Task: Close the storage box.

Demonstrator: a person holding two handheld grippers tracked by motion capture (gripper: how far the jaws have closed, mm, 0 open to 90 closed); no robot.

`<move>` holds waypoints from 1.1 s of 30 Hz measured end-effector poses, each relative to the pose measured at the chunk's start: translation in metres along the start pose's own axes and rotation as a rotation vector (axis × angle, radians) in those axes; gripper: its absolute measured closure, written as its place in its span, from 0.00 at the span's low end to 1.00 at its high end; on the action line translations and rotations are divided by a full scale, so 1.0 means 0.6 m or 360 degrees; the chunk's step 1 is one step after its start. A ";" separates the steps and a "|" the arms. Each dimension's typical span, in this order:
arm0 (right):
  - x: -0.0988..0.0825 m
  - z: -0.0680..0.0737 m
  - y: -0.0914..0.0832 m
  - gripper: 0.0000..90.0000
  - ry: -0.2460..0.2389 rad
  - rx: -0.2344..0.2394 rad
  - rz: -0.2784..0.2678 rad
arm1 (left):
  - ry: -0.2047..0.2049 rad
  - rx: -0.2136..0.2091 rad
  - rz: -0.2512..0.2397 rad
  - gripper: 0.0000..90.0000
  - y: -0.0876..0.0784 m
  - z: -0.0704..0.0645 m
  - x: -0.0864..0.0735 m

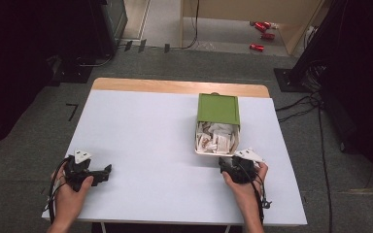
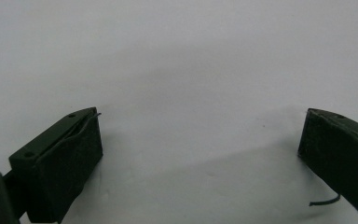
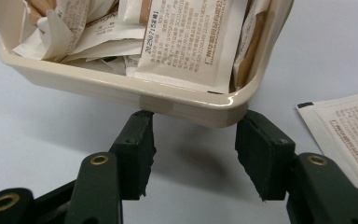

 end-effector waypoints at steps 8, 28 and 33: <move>0.008 0.002 0.016 0.57 0.0045 -0.0064 -0.0002 | 0.0002 0.0003 -0.0001 0.00 0.000 0.000 0.000; 0.025 0.001 0.064 0.47 0.0053 -0.0139 0.0072 | 0.0003 0.0005 -0.0003 0.00 0.000 -0.001 0.000; 0.031 -0.002 0.074 0.47 0.0083 -0.0150 0.0076 | 0.0003 0.0004 -0.0003 0.00 0.000 -0.001 0.000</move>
Point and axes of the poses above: each handheld gripper's, and its own axes: y roughly forward along the jaws, x roughly out of its top, z roughly to its left, the point moved 1 cm from there along y, roughly forward along the jaws, and after that the axes turned 13 degrees about -z, right-handed, at the moved point
